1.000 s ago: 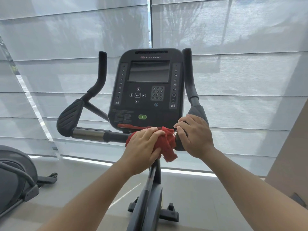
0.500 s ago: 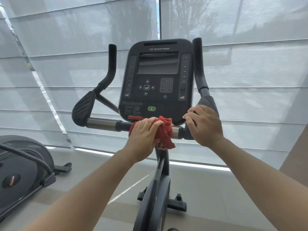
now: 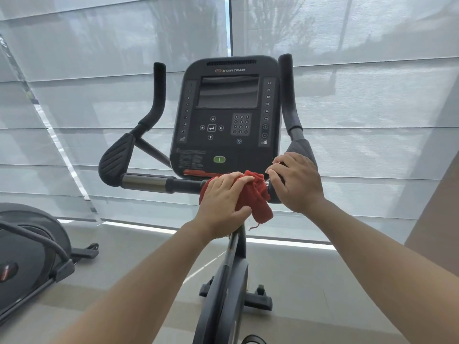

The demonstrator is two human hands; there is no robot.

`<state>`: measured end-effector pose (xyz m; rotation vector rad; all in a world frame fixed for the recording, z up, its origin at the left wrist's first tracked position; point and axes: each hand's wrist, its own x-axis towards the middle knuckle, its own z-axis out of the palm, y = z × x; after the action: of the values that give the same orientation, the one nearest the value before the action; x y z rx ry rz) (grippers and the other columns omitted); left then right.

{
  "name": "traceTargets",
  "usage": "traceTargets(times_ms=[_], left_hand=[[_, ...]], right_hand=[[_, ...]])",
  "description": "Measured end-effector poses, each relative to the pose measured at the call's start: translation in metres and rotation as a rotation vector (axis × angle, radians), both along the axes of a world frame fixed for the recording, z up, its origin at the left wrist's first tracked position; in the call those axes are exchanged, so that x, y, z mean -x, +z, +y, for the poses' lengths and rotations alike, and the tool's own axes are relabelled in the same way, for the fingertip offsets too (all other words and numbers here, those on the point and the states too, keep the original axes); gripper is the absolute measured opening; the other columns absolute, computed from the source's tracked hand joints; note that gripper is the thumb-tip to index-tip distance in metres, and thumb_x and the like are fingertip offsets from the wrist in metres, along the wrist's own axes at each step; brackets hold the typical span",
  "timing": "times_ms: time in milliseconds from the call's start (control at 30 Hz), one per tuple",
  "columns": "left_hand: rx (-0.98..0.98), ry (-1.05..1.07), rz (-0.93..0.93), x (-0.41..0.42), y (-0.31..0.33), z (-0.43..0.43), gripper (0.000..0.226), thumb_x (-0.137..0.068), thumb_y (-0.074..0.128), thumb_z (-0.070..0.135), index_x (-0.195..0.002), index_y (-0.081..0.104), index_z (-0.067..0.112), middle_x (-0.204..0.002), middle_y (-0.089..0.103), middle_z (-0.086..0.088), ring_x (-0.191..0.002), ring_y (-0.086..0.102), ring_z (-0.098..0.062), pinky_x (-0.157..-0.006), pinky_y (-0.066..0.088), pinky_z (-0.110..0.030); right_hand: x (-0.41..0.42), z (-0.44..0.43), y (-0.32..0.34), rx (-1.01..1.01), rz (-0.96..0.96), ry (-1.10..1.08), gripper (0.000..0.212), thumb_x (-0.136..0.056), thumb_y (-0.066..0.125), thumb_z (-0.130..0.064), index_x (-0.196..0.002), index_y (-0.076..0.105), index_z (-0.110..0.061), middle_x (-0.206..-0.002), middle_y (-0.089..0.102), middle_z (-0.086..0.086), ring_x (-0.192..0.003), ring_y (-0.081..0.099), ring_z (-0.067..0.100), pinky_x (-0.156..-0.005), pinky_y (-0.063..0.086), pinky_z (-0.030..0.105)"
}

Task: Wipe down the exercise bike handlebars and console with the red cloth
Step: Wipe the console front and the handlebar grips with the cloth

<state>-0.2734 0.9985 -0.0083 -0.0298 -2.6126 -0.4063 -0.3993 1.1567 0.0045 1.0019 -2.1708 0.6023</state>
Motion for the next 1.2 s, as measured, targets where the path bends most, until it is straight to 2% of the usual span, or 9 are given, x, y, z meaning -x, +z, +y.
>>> traceTargets(times_ms=[133, 233, 400, 633, 933, 1200], left_hand=[[0.013, 0.057, 0.086, 0.009, -0.001, 0.002, 0.052, -0.082, 0.049, 0.061, -0.126, 0.048, 0.033, -0.136, 0.046, 0.007, -0.13, 0.036, -0.015, -0.114, 0.015, -0.041], [0.062, 0.104, 0.135, 0.012, -0.007, 0.004, 0.053, -0.079, 0.061, 0.054, -0.126, 0.051, 0.03, -0.13, 0.053, 0.005, -0.122, 0.044, -0.02, -0.111, 0.023, -0.041], [0.115, 0.108, 0.173, 0.013, -0.012, 0.014, 0.055, -0.079, 0.065, 0.05, -0.128, 0.051, 0.029, -0.129, 0.055, 0.002, -0.12, 0.047, -0.023, -0.108, 0.028, -0.042], [0.227, -0.008, 0.165, 0.013, -0.007, -0.009, 0.058, -0.075, 0.073, 0.038, -0.129, 0.052, 0.029, -0.124, 0.058, 0.004, -0.113, 0.054, -0.023, -0.098, 0.04, -0.04], [0.128, 0.032, 0.058, 0.004, 0.002, -0.053, 0.055, -0.075, 0.072, 0.042, -0.125, 0.052, 0.031, -0.12, 0.058, 0.006, -0.106, 0.055, -0.022, -0.093, 0.043, -0.039], [0.134, 0.111, 0.074, 0.01, -0.006, -0.029, 0.053, -0.079, 0.063, 0.052, -0.127, 0.048, 0.032, -0.123, 0.055, 0.005, -0.112, 0.049, -0.021, -0.102, 0.035, -0.039]], right_hand=[[0.0, 0.0, 0.0, -0.006, -0.003, -0.002, 0.048, -0.09, 0.027, -0.042, -0.088, 0.071, -0.022, -0.1, 0.064, -0.003, -0.109, 0.051, 0.02, -0.098, 0.033, 0.035], [0.0, 0.0, 0.0, -0.001, 0.001, -0.001, 0.047, -0.09, 0.028, -0.041, -0.088, 0.071, -0.022, -0.1, 0.064, -0.003, -0.108, 0.052, 0.02, -0.098, 0.034, 0.036], [0.001, -0.001, -0.001, 0.007, -0.003, -0.005, 0.046, -0.09, 0.028, -0.042, -0.088, 0.071, -0.023, -0.1, 0.063, -0.005, -0.109, 0.051, 0.019, -0.099, 0.034, 0.036], [-0.001, 0.0, 0.0, -0.01, -0.023, 0.007, 0.048, -0.089, 0.027, -0.042, -0.09, 0.071, -0.023, -0.101, 0.063, -0.005, -0.111, 0.049, 0.018, -0.1, 0.031, 0.034], [-0.002, 0.0, 0.001, -0.013, -0.017, -0.001, 0.047, -0.089, 0.027, -0.04, -0.089, 0.071, -0.022, -0.101, 0.064, -0.004, -0.111, 0.05, 0.019, -0.1, 0.032, 0.033], [-0.001, -0.002, -0.002, 0.008, 0.016, -0.019, 0.044, -0.089, 0.029, -0.04, -0.086, 0.07, -0.023, -0.097, 0.063, -0.005, -0.107, 0.05, 0.019, -0.096, 0.031, 0.031]])
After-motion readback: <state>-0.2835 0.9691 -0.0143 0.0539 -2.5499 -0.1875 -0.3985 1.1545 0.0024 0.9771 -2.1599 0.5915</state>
